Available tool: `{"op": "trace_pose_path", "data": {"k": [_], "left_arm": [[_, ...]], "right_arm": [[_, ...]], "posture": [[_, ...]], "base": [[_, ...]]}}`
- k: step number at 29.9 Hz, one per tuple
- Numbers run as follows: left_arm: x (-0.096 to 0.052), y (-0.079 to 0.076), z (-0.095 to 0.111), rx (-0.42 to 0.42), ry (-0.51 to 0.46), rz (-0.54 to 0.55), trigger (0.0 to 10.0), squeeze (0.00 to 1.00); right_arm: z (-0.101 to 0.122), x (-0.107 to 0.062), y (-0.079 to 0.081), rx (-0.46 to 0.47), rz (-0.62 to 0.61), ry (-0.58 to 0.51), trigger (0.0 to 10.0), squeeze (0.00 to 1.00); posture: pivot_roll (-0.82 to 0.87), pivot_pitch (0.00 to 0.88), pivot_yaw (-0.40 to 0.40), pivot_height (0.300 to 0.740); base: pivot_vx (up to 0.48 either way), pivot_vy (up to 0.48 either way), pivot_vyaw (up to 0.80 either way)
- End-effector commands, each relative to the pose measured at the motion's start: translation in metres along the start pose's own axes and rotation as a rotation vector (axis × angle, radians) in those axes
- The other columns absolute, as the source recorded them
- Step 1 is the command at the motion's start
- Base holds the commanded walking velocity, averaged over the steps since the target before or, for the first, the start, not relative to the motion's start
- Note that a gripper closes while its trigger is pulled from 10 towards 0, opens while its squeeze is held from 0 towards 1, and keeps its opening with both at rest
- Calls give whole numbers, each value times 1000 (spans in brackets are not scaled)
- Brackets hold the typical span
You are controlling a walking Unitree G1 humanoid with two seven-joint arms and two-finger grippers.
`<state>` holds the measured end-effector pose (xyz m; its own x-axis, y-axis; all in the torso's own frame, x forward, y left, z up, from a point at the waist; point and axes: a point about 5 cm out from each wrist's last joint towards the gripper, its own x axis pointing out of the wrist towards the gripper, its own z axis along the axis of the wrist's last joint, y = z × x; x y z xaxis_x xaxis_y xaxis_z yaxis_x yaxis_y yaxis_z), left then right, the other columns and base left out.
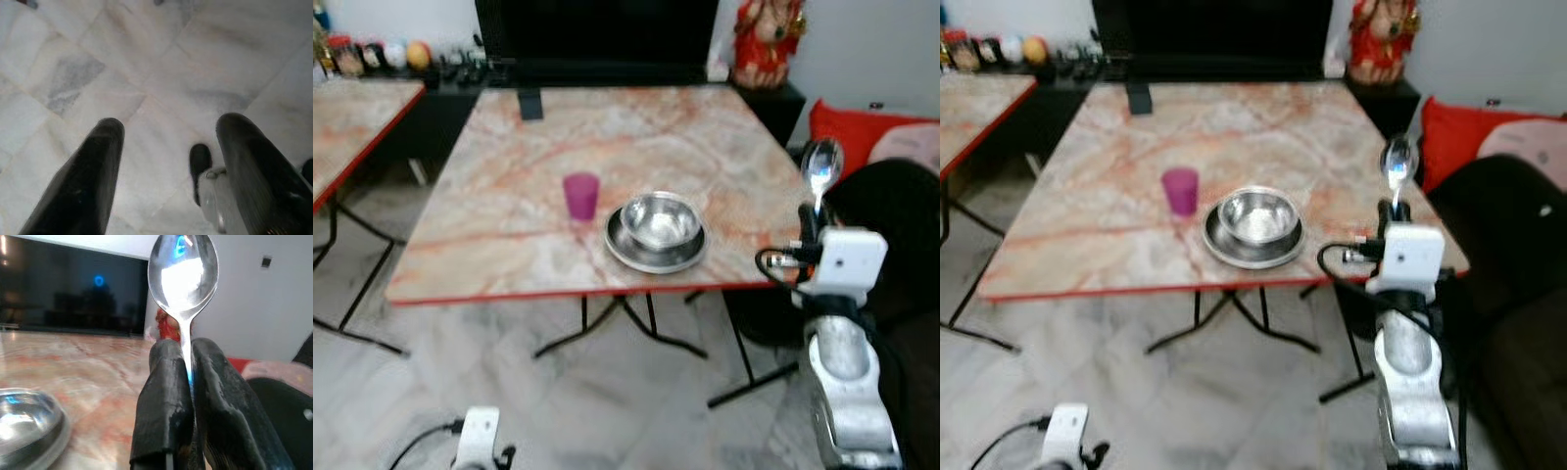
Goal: Setting the table
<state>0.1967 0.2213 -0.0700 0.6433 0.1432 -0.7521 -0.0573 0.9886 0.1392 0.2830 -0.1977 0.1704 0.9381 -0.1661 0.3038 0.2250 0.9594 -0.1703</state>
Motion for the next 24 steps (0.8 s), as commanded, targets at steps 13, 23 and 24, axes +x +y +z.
{"op": "trace_pose_path", "data": {"k": [13, 23, 24], "left_arm": [[-2, 1, -10, -10, 44, -3, 10000, 0], [-2, 4, -12, -10, 48, 11, 10000, 0], [-2, 4, -12, -9, 49, 11, 10000, 0]], "right_arm": [[1, -1, -2, -21, 0, -7, 10000, 0], [0, -1, 0, 0, 1, -4, 10000, 0], [0, -1, 0, 1, 0, -4, 10000, 0]], "posture": [[13, 0, -3, 740], [16, 0, -3, 740], [16, 0, -3, 740]], "base": [[0, 0, 0], [75, 0, 535], [251, 0, 0]]}}
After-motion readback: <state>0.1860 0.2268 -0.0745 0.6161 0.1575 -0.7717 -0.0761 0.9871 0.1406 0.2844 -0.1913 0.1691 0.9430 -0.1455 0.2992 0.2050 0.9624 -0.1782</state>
